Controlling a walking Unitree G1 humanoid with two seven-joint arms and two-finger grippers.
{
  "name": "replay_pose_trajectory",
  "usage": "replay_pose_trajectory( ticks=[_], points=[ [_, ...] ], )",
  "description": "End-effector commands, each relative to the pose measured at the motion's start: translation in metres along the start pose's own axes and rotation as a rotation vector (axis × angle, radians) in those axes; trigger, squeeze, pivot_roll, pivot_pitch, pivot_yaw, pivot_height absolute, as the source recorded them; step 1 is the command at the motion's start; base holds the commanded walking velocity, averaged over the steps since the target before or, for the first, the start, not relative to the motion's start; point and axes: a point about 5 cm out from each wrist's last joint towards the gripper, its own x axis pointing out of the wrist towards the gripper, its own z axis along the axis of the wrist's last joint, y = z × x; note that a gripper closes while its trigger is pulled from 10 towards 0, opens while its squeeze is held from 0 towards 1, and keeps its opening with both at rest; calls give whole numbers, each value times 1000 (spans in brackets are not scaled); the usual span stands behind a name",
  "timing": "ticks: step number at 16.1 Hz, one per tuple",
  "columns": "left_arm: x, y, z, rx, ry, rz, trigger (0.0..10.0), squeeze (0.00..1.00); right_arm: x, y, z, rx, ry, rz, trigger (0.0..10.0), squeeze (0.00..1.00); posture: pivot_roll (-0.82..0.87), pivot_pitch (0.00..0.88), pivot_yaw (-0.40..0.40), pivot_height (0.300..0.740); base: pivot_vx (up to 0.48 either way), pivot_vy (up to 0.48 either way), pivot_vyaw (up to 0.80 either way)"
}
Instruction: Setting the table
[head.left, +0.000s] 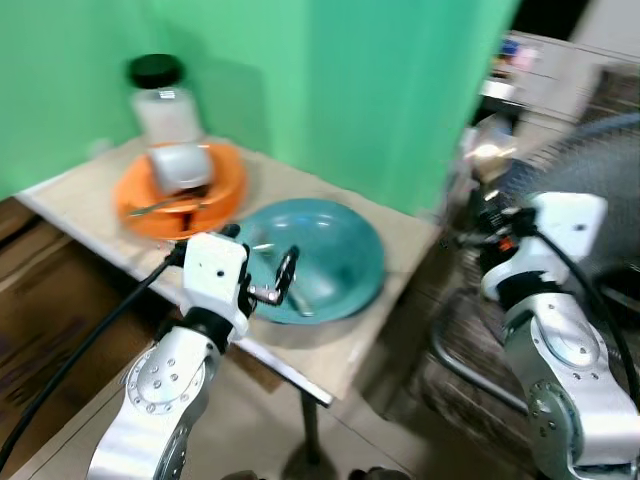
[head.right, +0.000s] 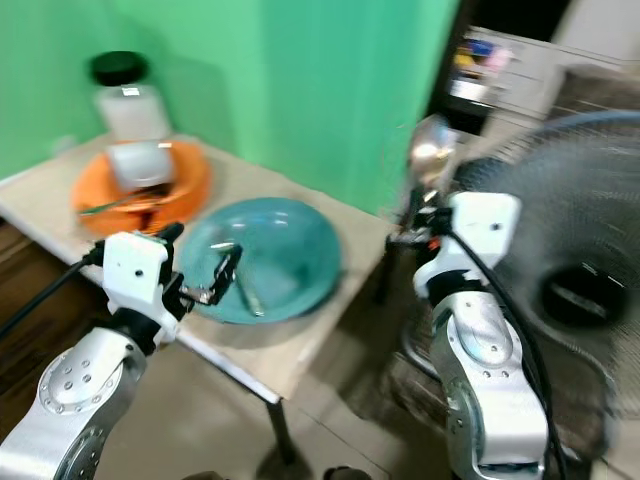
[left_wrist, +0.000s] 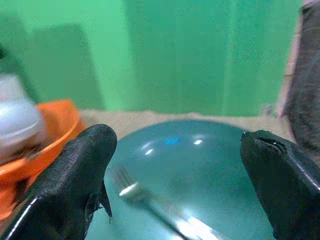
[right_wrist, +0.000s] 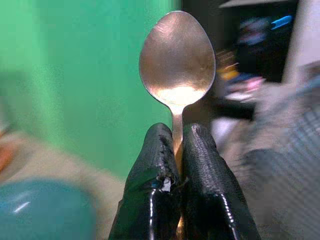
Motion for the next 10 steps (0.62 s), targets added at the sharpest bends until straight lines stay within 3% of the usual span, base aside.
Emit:
replay_pose_trajectory(
  ticks=[1, 5, 6, 10],
  points=[
    [-1, 3, -3, 9, 10, 20, 10000, 0, 0, -3, 3, 18, -34, -29, 10000, 0, 26, 0, 13, 740, 0, 0, -800],
    [-4, 2, -4, 6, 9, 23, 10000, 0, 0, 5, 4, 31, -67, 0, 10000, 0, 30, 0, -2, 740, 0, 0, -800],
    [-5, 2, -5, 8, 16, 28, 10000, 0, 0, 3, 0, -11, -52, -43, 10000, 0, 26, 0, 3, 740, 0, 0, -800],
    [-10, 3, -6, -20, 37, 48, 10000, 0, -8, 0, -13, -26, 48, 24, 10000, 0, 28, 0, -11, 740, 0, 0, -800]
  ],
)
